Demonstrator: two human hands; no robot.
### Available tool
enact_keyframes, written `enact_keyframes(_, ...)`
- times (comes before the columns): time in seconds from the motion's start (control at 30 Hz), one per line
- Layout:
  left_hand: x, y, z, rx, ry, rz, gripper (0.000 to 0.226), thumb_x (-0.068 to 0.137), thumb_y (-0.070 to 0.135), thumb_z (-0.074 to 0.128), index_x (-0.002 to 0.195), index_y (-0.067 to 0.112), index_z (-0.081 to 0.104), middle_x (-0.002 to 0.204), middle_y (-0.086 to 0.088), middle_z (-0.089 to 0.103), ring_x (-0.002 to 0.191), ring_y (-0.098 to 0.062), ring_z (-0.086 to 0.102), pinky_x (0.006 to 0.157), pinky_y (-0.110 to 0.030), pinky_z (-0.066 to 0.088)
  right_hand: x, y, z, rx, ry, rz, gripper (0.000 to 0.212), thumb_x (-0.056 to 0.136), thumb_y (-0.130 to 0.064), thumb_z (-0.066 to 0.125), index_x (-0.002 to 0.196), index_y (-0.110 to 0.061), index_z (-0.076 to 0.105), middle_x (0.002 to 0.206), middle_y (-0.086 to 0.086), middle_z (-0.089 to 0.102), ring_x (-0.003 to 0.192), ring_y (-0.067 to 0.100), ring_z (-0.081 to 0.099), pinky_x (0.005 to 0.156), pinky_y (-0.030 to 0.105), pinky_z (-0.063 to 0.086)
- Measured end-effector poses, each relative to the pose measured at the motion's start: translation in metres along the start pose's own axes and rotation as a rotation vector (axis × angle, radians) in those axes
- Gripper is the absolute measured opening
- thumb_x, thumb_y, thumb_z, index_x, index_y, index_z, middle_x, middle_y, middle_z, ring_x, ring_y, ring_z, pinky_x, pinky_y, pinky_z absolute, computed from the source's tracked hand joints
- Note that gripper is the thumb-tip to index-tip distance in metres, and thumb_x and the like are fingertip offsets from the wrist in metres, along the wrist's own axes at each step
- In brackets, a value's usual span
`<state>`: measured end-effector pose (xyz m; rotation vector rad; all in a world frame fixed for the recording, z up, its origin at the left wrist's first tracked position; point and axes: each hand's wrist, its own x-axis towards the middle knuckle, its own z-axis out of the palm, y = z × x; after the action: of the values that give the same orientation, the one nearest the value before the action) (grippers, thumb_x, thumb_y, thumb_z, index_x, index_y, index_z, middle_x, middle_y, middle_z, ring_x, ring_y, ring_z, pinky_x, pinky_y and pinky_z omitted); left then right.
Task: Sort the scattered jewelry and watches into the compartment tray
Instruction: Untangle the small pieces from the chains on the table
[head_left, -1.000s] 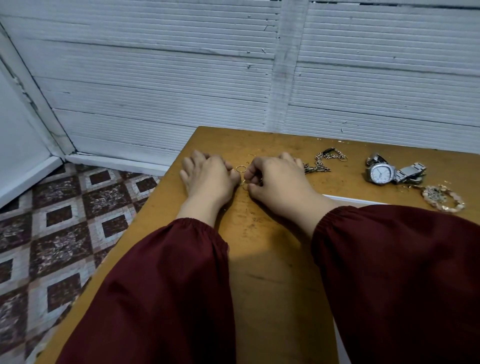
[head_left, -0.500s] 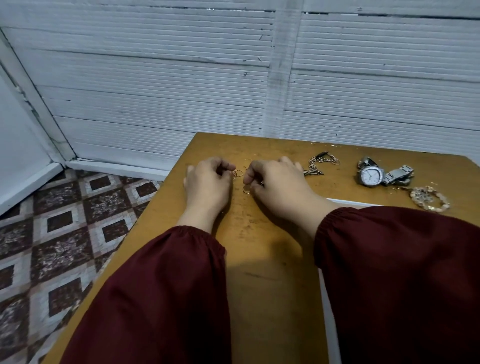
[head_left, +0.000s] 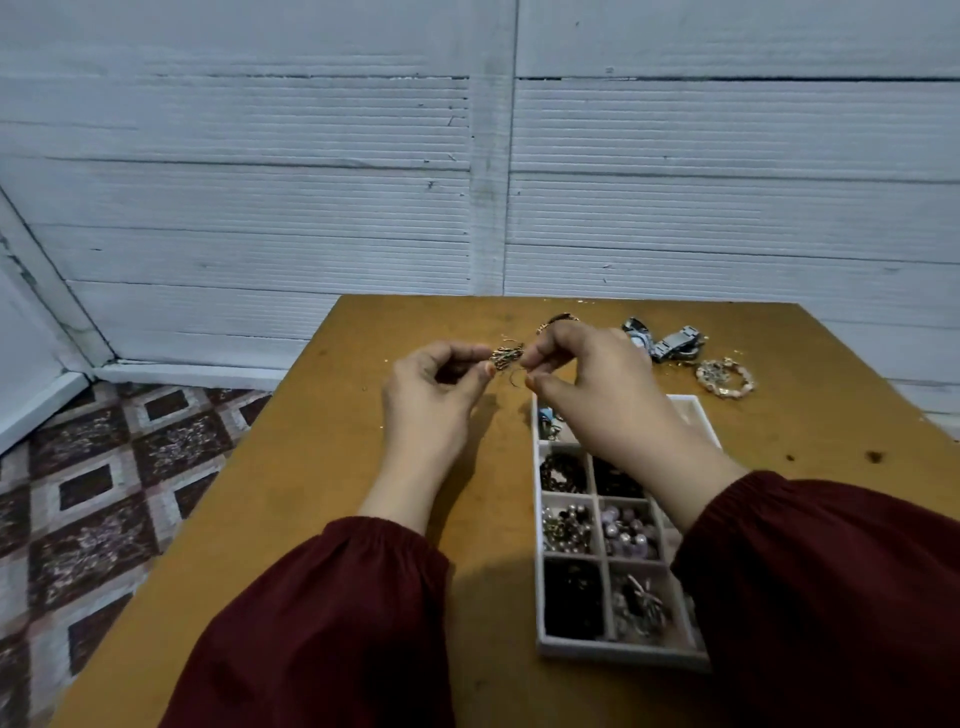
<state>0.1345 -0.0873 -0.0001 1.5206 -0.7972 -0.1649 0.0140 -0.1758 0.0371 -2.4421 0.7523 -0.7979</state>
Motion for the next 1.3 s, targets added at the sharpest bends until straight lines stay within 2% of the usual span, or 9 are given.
enact_keyframes(0.27,-0.049,0.034,0.035,-0.071,0.044,0.033,0.025,0.080,0.005,0.073,0.080,0.030,0.070,0.079,0.012,0.070,0.078,-0.008,0.066,0.075,-0.026,0.053,-0.066,0.023,-0.052,0.226,0.216,0.094,0.012,0.076,-0.030,0.064,0.072,-0.039,0.059,0.075,-0.024,0.063,0.093,0.014,0.061,0.093,0.051,0.043)
enact_keyframes(0.33,-0.061,0.043,0.047,-0.051,0.035,0.057,0.025,0.080,0.006,0.073,0.079,0.031,0.069,0.079,0.014,0.070,0.077,-0.003,0.065,0.074,-0.024,0.053,-0.080,0.032,-0.059,0.293,0.271,0.136,0.018,0.080,-0.020,0.070,0.074,-0.035,0.062,0.076,-0.020,0.063,0.086,0.007,0.061,0.090,0.043,0.046)
enact_keyframes(0.43,-0.077,0.055,0.065,-0.040,-0.009,0.084,0.024,0.081,0.006,0.072,0.082,0.029,0.070,0.083,0.011,0.071,0.079,-0.002,0.065,0.072,-0.019,0.052,-0.098,0.043,-0.062,0.428,0.307,0.223,0.021,0.083,-0.006,0.069,0.078,-0.025,0.064,0.073,-0.015,0.064,0.067,0.000,0.060,0.068,0.020,0.051)
enact_keyframes(0.5,-0.088,0.060,0.074,-0.037,-0.047,0.080,0.020,0.082,0.007,0.071,0.083,0.027,0.071,0.080,0.011,0.070,0.077,-0.001,0.065,0.070,-0.019,0.053,-0.108,0.049,-0.062,0.506,0.308,0.282,0.019,0.084,-0.004,0.067,0.081,-0.022,0.065,0.074,-0.015,0.066,0.063,0.005,0.063,0.061,0.024,0.054)
enact_keyframes(0.63,-0.100,0.062,0.086,-0.012,-0.115,0.021,0.020,0.084,0.006,0.069,0.085,0.025,0.073,0.082,0.012,0.071,0.078,0.000,0.066,0.073,-0.028,0.057,-0.117,0.063,-0.066,0.510,0.321,0.358,0.015,0.084,-0.007,0.068,0.083,-0.021,0.065,0.082,-0.007,0.069,0.071,0.022,0.068,0.068,0.042,0.057)
enact_keyframes(0.83,-0.106,0.059,0.088,0.053,-0.199,0.034,0.027,0.085,0.002,0.065,0.083,0.028,0.072,0.088,0.011,0.070,0.082,-0.001,0.065,0.073,-0.030,0.057,-0.123,0.080,-0.075,0.366,0.314,0.368,0.013,0.082,-0.016,0.069,0.080,-0.028,0.065,0.080,-0.013,0.066,0.065,-0.006,0.055,0.066,0.026,0.044)
enact_keyframes(1.0,-0.108,0.051,0.087,0.096,-0.230,0.025,0.023,0.086,0.005,0.065,0.086,0.026,0.073,0.086,0.011,0.069,0.076,-0.004,0.065,0.067,-0.042,0.059,-0.123,0.082,-0.071,0.226,0.257,0.407,0.014,0.081,-0.024,0.069,0.078,-0.036,0.064,0.080,-0.025,0.063,0.096,0.011,0.057,0.088,0.044,0.046)
enact_keyframes(1.17,-0.108,0.049,0.085,0.120,-0.221,0.017,0.023,0.086,0.007,0.065,0.085,0.028,0.073,0.082,0.015,0.068,0.071,-0.003,0.064,0.065,-0.042,0.058,-0.120,0.076,-0.066,0.155,0.218,0.340,0.016,0.079,-0.026,0.069,0.078,-0.040,0.062,0.079,-0.027,0.062,0.095,0.017,0.058,0.087,0.051,0.046)
enact_keyframes(1.3,-0.107,0.049,0.086,0.111,-0.221,0.013,0.023,0.085,0.007,0.066,0.084,0.029,0.072,0.080,0.015,0.068,0.070,-0.001,0.063,0.064,-0.042,0.058,-0.121,0.074,-0.067,0.066,0.217,0.324,0.026,0.080,-0.022,0.071,0.069,-0.040,0.057,0.072,-0.027,0.056,0.098,0.018,0.055,0.091,0.047,0.044)
